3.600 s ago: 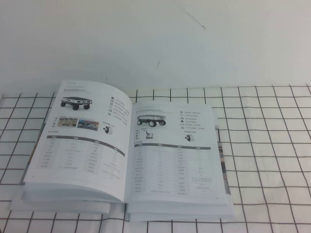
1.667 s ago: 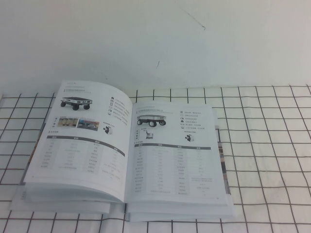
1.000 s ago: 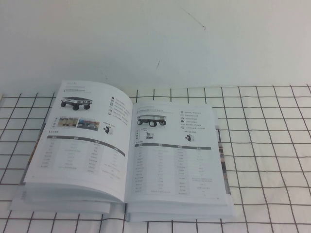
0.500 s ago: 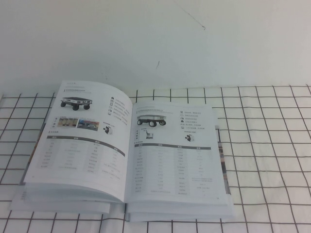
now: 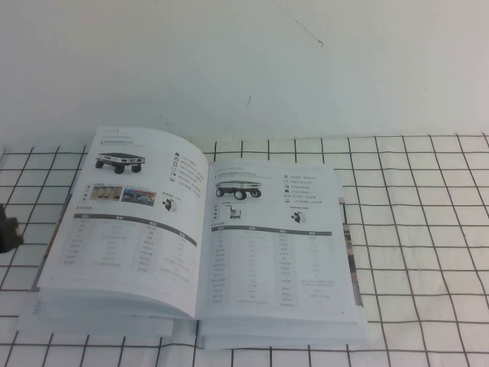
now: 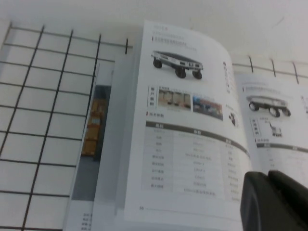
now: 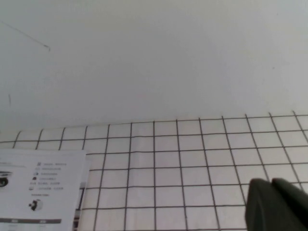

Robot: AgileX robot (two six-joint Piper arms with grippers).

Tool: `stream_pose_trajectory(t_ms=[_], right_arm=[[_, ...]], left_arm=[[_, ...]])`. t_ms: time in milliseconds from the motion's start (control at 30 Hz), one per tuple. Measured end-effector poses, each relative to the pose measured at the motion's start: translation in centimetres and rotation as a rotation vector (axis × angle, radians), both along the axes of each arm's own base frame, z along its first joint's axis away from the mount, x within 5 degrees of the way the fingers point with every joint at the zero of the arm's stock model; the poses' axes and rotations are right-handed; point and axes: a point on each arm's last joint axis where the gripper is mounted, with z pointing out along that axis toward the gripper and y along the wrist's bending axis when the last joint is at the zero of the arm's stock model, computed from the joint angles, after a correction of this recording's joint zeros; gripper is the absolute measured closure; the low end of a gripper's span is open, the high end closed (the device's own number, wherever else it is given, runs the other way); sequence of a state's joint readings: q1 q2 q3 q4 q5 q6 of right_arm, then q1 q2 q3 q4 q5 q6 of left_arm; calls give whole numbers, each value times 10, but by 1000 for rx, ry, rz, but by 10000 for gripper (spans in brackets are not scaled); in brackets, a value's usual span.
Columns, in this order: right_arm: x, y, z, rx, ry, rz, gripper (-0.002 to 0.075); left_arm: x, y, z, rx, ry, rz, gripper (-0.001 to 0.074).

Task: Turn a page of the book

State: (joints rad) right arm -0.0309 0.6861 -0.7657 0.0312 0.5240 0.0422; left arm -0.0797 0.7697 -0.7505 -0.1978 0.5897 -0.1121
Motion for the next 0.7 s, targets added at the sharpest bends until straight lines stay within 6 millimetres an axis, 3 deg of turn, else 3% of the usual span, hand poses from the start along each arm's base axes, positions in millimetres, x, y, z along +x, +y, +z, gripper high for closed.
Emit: stream_pose_trajectory(t_ms=[433, 700], right_arm=[[61, 21, -54, 237, 315, 145, 728], [92, 51, -77, 232, 314, 535, 728]], left_arm=[[57, -25, -36, -60, 109, -235, 738], [100, -34, -55, -28, 214, -346, 737]])
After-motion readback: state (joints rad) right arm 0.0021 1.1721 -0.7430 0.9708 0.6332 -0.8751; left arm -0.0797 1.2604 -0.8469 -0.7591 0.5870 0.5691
